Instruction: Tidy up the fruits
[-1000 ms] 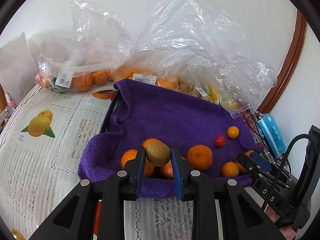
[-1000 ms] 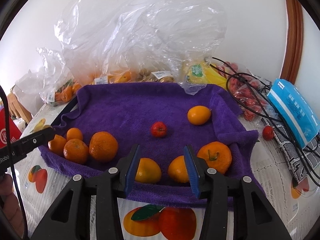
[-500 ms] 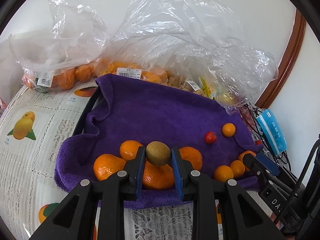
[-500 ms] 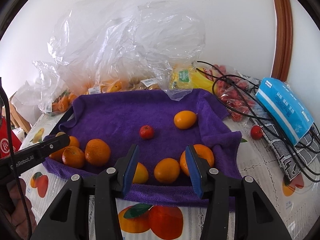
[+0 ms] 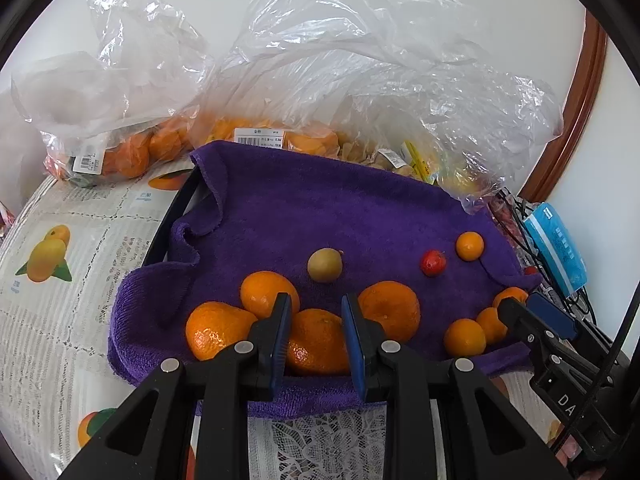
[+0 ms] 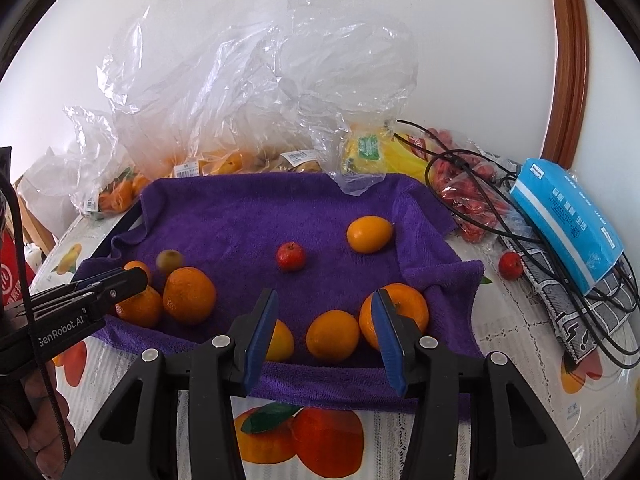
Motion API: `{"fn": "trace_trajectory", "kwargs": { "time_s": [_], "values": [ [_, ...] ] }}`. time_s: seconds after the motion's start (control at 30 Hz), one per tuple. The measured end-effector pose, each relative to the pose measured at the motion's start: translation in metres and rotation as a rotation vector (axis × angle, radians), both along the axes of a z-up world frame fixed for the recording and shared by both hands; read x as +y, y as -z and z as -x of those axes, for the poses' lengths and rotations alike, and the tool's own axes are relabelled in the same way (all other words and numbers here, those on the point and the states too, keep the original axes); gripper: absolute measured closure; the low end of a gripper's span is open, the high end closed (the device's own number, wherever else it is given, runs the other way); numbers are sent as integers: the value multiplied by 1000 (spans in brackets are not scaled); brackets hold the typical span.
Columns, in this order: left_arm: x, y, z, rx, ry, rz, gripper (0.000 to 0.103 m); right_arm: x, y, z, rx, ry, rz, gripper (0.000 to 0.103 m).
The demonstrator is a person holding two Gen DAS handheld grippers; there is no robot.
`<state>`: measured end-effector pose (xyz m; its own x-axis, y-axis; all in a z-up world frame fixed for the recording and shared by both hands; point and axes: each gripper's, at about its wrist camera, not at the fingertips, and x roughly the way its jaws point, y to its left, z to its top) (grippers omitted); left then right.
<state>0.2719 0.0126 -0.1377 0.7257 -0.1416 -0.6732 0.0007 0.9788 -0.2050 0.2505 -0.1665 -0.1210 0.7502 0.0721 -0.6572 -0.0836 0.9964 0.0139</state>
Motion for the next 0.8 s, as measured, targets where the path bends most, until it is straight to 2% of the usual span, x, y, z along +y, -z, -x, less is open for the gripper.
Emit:
{"fn": "trace_trajectory", "kwargs": {
  "time_s": [0.23,0.3,0.47,0.6,0.8],
  "values": [
    [0,-2,1,15,-2,-4,74,4,-1,2,-13,-7,29,53],
    [-1,-5,3,12,-2,-3,66,4,-2,3,-21,-4,36,50],
    [0,-17,12,-12,-6,3,56,3,-10,8,-34,-3,26,48],
    [6,-32,24,-25,-25,5,40,1,-24,18,-39,-8,-27,41],
    [14,-48,62,-9,-39,-5,34,-4,-52,54,-22,-9,-131,31]
  ]
}}
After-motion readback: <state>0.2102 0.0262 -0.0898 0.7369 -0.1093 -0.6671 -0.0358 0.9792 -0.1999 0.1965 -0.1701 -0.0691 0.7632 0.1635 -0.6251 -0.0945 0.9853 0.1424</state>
